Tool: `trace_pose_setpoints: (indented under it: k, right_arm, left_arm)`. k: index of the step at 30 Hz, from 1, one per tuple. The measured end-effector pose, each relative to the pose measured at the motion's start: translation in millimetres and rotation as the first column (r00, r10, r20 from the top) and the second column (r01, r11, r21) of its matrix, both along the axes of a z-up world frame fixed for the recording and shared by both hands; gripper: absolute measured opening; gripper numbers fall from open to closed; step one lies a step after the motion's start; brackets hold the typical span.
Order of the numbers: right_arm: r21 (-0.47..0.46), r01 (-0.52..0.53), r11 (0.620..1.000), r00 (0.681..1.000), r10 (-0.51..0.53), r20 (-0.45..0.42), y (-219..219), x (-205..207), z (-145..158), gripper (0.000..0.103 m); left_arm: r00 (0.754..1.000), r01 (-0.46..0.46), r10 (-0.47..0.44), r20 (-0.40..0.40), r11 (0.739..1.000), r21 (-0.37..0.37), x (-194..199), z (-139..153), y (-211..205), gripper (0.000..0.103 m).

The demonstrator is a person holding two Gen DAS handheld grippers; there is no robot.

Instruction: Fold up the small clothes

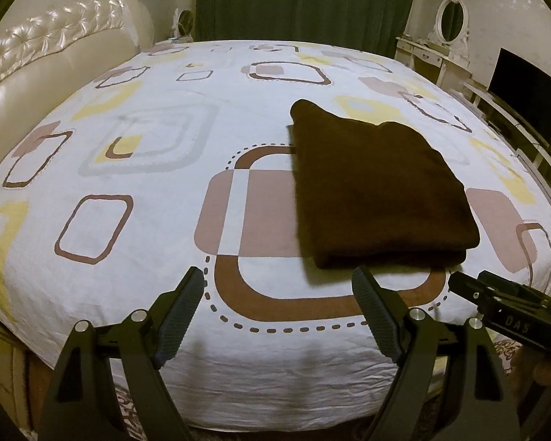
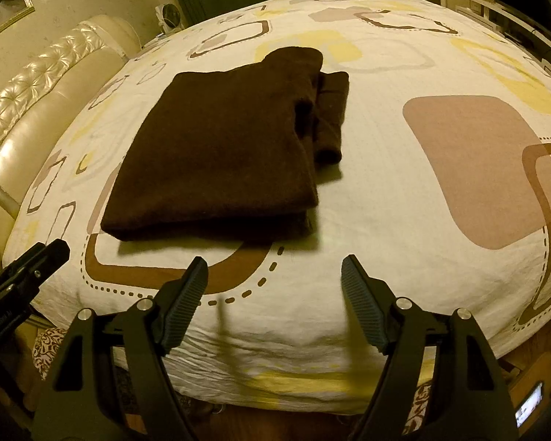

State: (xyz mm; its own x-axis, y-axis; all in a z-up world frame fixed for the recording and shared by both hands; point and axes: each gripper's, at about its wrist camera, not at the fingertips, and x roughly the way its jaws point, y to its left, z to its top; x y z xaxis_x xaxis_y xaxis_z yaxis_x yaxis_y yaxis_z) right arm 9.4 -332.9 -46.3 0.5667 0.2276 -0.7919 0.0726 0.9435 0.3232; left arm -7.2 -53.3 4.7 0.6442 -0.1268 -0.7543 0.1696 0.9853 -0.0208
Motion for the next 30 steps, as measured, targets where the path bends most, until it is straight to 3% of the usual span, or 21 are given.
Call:
trace_pose_setpoints:
  k: [30]
  right_arm:
    - [-0.002, -0.010, 1.000, 1.000, 0.010, -0.012, 7.0, -2.5, -4.3, 0.075]
  left_arm:
    - [1.000, 0.001, 0.000, -0.006, 1.000, 0.019, 1.5, -0.4, -2.7, 0.083]
